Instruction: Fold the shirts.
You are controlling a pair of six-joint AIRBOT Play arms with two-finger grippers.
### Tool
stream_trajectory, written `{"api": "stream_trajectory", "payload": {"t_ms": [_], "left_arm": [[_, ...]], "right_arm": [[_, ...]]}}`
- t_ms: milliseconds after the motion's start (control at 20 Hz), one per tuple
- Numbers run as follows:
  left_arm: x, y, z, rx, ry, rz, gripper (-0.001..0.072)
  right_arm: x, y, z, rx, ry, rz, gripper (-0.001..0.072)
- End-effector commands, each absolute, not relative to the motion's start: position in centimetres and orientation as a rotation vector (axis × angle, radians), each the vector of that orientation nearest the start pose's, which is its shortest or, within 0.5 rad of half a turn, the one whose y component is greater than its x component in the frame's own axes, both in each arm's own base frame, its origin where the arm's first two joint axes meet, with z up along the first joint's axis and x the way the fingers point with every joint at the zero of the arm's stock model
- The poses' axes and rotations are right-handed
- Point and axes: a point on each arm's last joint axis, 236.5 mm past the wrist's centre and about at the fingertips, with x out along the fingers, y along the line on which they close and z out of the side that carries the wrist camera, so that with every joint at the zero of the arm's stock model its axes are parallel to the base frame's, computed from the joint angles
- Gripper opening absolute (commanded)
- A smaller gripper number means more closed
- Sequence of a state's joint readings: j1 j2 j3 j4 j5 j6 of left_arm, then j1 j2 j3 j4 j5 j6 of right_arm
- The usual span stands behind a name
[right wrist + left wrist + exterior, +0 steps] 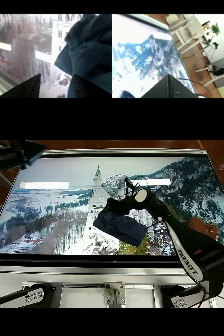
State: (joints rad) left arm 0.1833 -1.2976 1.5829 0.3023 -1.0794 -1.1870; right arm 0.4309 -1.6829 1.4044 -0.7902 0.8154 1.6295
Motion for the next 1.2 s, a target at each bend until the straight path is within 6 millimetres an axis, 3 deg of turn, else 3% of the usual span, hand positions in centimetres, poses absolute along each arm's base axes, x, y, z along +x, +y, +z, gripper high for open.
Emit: {"api": "stream_trajectory", "payload": {"t_ms": [0, 50, 150, 250, 350, 400, 450, 550, 650, 700, 850, 950, 1100, 1150], "left_arm": [[43.0, -11.2, 34.3, -0.615, 0.407, -0.769, 0.0038], [42.9, -11.3, 34.2, -0.612, 0.413, -0.774, 0.0038], [43.0, -11.3, 34.0, -0.597, 0.41, -0.777, 0.0038], [43.0, -11.3, 33.8, -0.595, 0.413, -0.778, 0.0038], [43.0, -11.3, 33.7, -0.592, 0.415, -0.776, 0.0038], [43.1, -11.2, 33.5, -0.582, 0.421, -0.769, 0.0038], [43.1, -11.1, 33.2, -0.571, 0.428, -0.758, 0.0038], [43.1, -11.0, 32.9, -0.561, 0.436, -0.754, 0.0038], [42.9, -11.2, 32.7, -0.556, 0.447, -0.76, 0.0038], [42.9, -11.2, 32.6, -0.552, 0.452, -0.762, 0.0038], [42.6, -11.4, 32.4, -0.549, 0.464, -0.774, 0.0038], [42.6, -11.5, 32.4, -0.549, 0.464, -0.776, 0.0038], [42.5, -11.6, 32.4, -0.549, 0.464, -0.777, 0.0038], [42.6, -11.5, 32.4, -0.549, 0.463, -0.775, 0.0038]], "right_arm": [[42.2, 35.3, -2.0, 0.688, 1.28, 0.605, 0.0536], [41.3, 34.0, -1.6, 0.642, 1.32, 0.628, 0.0532], [39.8, 29.2, -0.8, 0.521, 1.397, 0.616, 0.0487], [38.6, 22.2, -0.1, 0.381, 1.47, 0.495, 0.0492], [36.9, 13.3, -0.2, 0.183, 1.549, 0.279, 0.062], [35.9, 9.7, -0.4, 0.131, 1.585, 0.167, 0.062], [34.6, 8.0, -1.2, 0.138, 1.609, 0.111, 0.062], [31.6, 8.4, -4.0, 0.266, 1.661, 0.118, 0.062], [29.1, 10.3, -7.0, 0.423, 1.711, 0.171, 0.062], [28.7, 11.3, -7.9, 0.516, 1.702, 0.182, 0.062], [29.9, 14.0, -9.5, 0.683, 1.592, 0.213, 0.0621], [31.9, 13.8, -10.1, 0.727, 1.495, 0.17, 0.0621], [34.8, 14.4, -9.4, 0.843, 1.388, 0.142, 0.0614], [35.0, 14.8, -9.3, 0.882, 1.386, 0.14, 0.0505]]}}
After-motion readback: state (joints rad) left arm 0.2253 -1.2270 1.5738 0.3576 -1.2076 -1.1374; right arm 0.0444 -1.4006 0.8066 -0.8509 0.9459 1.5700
